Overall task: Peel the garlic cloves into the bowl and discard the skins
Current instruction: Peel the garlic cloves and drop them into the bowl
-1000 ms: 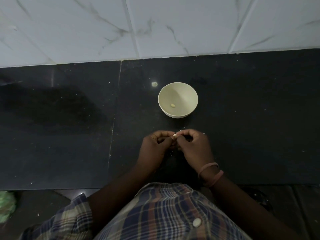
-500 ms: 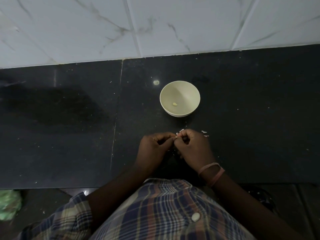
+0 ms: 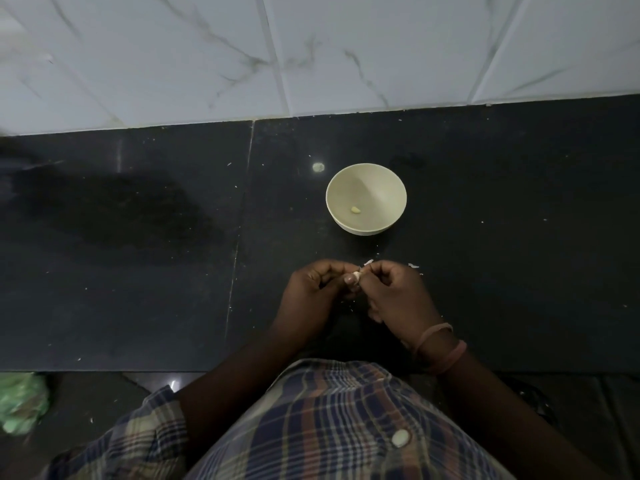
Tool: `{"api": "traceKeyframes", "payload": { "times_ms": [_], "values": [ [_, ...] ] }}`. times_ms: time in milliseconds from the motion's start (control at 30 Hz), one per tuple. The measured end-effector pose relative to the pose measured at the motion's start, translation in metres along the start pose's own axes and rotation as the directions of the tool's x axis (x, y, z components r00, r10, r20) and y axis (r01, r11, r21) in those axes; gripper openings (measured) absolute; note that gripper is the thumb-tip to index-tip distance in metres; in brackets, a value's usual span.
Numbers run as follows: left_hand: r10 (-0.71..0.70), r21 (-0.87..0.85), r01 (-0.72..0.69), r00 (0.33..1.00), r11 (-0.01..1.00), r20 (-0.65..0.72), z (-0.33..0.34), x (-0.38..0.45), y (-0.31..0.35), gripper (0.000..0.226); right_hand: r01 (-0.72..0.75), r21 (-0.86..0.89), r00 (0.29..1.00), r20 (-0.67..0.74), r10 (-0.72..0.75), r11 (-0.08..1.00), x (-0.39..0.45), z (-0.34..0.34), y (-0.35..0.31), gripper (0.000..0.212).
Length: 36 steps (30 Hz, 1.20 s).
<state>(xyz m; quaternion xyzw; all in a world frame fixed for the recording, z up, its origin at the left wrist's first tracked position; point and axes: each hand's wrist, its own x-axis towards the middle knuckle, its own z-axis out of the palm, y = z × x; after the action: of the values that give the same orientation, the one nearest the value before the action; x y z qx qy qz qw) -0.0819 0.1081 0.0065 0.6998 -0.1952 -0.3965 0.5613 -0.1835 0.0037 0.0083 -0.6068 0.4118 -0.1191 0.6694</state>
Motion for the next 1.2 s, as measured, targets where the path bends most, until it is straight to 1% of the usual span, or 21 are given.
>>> {"api": "traceKeyframes", "payload": {
  "times_ms": [100,167,300,400,467,533,633,767,867,933,1067,1133,1200],
  "values": [
    [-0.009,-0.057,0.01,1.0,0.998,0.01,0.004,-0.002,0.001,0.02,-0.024,0.068,1.0,0.014,0.023,0.997,-0.002,0.0,-0.001,0.015],
    [-0.016,-0.089,0.015,1.0,0.996,-0.01,0.007,-0.002,0.002,0.023,-0.072,0.131,0.997,0.036,0.068,0.989,-0.003,0.0,-0.001,0.016],
    [0.009,-0.054,-0.012,0.998,0.998,-0.059,0.009,-0.004,0.004,0.023,-0.139,0.238,0.99,0.06,0.128,0.961,-0.001,0.003,0.002,0.017],
    [0.009,-0.047,-0.011,0.999,0.999,-0.042,0.007,-0.005,0.003,0.025,-0.174,0.285,0.985,0.07,0.16,0.943,-0.001,0.007,0.002,0.022],
    [-0.011,-0.073,0.009,1.0,0.997,-0.025,0.006,-0.005,0.001,0.025,-0.188,0.298,0.982,0.063,0.177,0.936,-0.001,0.009,0.003,0.025],
    [-0.018,-0.106,0.015,1.0,0.994,-0.023,0.004,-0.006,-0.002,0.023,-0.19,0.288,0.982,0.059,0.181,0.939,-0.001,0.011,0.005,0.024],
    [-0.045,-0.208,0.038,0.999,0.977,-0.027,0.003,-0.006,-0.007,0.018,-0.195,0.277,0.981,0.063,0.185,0.941,-0.001,0.013,0.005,0.025],
    [-0.139,-0.418,0.13,0.99,0.899,0.009,0.005,-0.003,-0.017,0.016,-0.202,0.296,0.979,0.075,0.188,0.934,-0.002,0.014,0.002,0.031],
    [-0.187,-0.612,0.172,0.982,0.772,0.04,0.005,0.0,-0.02,0.014,-0.209,0.317,0.978,0.092,0.19,0.925,-0.003,0.017,0.003,0.031],
    [-0.193,-0.7,0.175,0.98,0.693,0.054,0.004,0.003,-0.02,0.013,-0.227,0.334,0.974,0.092,0.208,0.915,-0.002,0.018,0.006,0.029],
    [-0.216,-0.78,0.179,0.975,0.6,0.057,-0.002,0.008,-0.02,0.014,-0.25,0.364,0.967,0.049,0.25,0.897,0.001,0.013,0.013,0.03],
    [-0.225,-0.788,0.199,0.971,0.582,0.079,-0.006,0.008,-0.02,0.017,-0.201,0.289,0.977,-0.007,0.212,0.936,0.001,0.01,0.014,0.025],
    [-0.223,-0.783,0.216,0.97,0.584,0.101,-0.007,0.007,-0.02,0.017,-0.134,0.163,0.987,-0.062,0.146,0.977,0.001,0.009,0.013,0.012]
  ]
}}
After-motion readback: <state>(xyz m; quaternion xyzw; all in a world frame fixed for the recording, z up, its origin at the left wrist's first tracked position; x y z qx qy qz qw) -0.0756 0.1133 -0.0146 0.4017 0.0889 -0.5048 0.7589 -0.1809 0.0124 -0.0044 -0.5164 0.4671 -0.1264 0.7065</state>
